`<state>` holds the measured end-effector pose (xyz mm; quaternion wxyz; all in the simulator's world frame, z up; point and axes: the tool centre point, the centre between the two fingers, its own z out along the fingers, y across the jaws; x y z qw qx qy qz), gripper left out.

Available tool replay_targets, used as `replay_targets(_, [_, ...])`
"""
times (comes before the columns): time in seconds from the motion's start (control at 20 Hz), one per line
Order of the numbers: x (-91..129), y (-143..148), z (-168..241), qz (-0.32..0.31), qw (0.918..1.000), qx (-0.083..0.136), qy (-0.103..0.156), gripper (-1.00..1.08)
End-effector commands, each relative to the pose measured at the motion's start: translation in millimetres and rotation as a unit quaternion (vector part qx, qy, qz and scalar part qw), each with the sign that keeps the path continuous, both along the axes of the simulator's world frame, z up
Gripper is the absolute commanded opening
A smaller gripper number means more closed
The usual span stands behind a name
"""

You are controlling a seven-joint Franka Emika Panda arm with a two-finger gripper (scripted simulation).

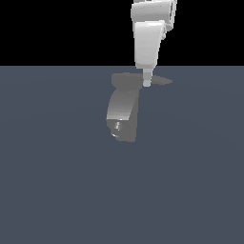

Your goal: Turn on the faucet by rotating a designated handle.

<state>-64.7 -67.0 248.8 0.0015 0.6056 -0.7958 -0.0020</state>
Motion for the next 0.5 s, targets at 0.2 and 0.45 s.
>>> replay_targets(0.2, [14.3,-37.3,0.1,-0.008,1.0000,-0.001,-0.002,-1.00])
replay_targets(0.45, [21.7,-55.5,0.2,-0.010,0.9999,-0.001,-0.002,-1.00])
